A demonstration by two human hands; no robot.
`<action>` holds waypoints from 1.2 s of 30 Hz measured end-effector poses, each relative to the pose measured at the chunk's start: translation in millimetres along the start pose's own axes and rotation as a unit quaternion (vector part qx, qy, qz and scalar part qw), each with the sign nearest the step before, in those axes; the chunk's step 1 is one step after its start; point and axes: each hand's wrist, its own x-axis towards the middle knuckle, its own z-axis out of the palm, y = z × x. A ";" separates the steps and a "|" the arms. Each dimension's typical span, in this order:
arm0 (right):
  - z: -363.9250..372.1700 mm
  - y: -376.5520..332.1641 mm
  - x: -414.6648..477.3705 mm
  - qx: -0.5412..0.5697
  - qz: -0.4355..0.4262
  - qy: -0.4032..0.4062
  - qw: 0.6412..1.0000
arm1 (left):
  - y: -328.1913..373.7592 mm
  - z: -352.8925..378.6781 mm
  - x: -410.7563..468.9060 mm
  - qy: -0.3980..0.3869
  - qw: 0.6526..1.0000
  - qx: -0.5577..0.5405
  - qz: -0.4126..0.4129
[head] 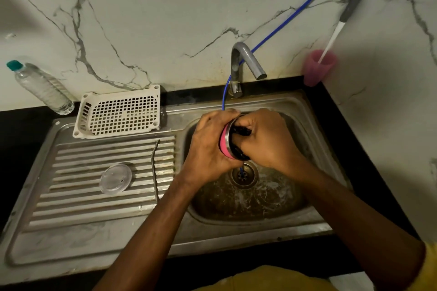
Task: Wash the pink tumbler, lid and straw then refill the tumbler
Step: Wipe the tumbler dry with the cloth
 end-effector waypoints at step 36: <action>9.1 -6.1 8.5 -0.224 -0.329 -0.019 0.917 | -7.7 -52.6 10.5 -0.011 0.991 0.104 0.082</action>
